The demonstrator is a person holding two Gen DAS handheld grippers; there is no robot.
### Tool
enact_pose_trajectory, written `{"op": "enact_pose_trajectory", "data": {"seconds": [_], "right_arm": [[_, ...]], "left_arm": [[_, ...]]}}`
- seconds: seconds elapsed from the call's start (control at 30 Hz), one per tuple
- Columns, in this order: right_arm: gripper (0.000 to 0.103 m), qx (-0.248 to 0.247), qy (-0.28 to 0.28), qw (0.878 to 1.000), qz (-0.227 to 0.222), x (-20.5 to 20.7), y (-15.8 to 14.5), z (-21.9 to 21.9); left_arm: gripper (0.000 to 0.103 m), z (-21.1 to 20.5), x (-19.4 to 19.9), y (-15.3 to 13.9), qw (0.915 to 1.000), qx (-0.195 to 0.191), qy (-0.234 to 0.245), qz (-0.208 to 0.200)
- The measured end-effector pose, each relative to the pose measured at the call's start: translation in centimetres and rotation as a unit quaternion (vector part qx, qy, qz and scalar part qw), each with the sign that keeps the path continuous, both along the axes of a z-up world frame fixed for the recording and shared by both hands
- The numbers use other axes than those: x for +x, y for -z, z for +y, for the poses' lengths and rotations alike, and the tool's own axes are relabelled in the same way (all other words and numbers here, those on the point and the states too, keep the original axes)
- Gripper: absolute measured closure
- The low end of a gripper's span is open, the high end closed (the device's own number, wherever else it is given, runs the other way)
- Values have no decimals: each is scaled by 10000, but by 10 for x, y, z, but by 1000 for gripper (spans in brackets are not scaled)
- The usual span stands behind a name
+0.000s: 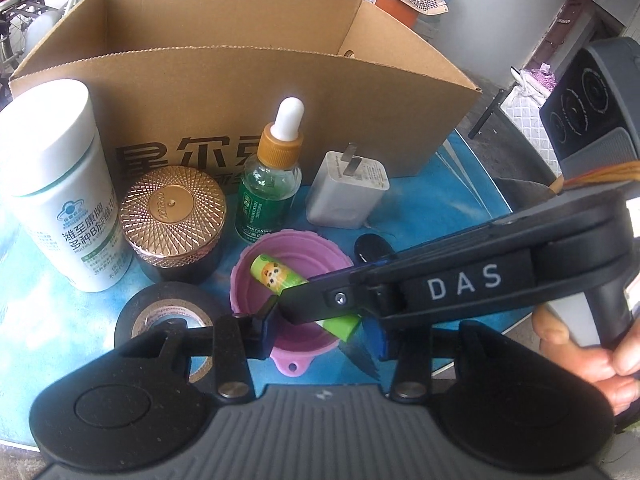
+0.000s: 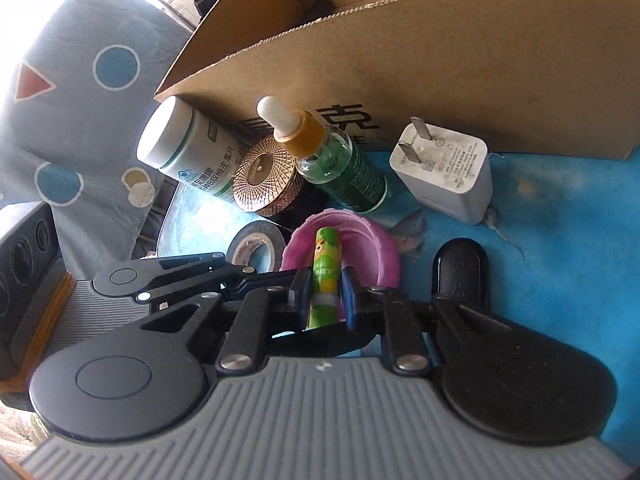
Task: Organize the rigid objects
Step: 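Grasp the green battery in the pink cup with the right gripper, then lower the green battery into the box and open the right gripper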
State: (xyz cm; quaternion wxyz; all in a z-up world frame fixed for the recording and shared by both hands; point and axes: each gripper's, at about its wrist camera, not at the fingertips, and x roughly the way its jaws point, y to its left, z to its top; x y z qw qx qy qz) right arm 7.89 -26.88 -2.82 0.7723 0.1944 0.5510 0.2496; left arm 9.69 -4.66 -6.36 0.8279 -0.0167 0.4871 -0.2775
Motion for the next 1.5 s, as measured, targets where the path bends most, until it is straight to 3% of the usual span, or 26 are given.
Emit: {"op": "enact_pose_trajectory", "data": {"seconds": [0.2,0.47,0.63,0.73,0.9,1.1,1.3,1.5], "right_arm": [[88,123,49,9998,-160,-14,-16,-7],[88,338,-42,9927,-1156,-24,-96,-3],[88,470,-110,9856,-1618,11,-143,-1],[88,493,-50,9879,-1472,51,-149,-2],[89,616,209,9961,-603,130,-123,-3],[89,579,635,9958,307,209,-66,4],[89,473,917,9905,907,244,-15,16],[85,611,775,9863,1320,248,9,36]], "left_arm": [[59,5,-11,-20,9999,-56,62,-113],[59,22,-22,-101,9948,5,41,-1020],[58,25,13,-141,9908,99,-22,-1347],[58,31,55,-146,9951,17,-57,-982],[59,29,133,-119,9997,78,-188,-145],[59,32,199,-86,9967,312,-499,556],[60,38,221,-67,9926,437,-811,791],[58,33,217,-69,9931,569,-806,632]]}}
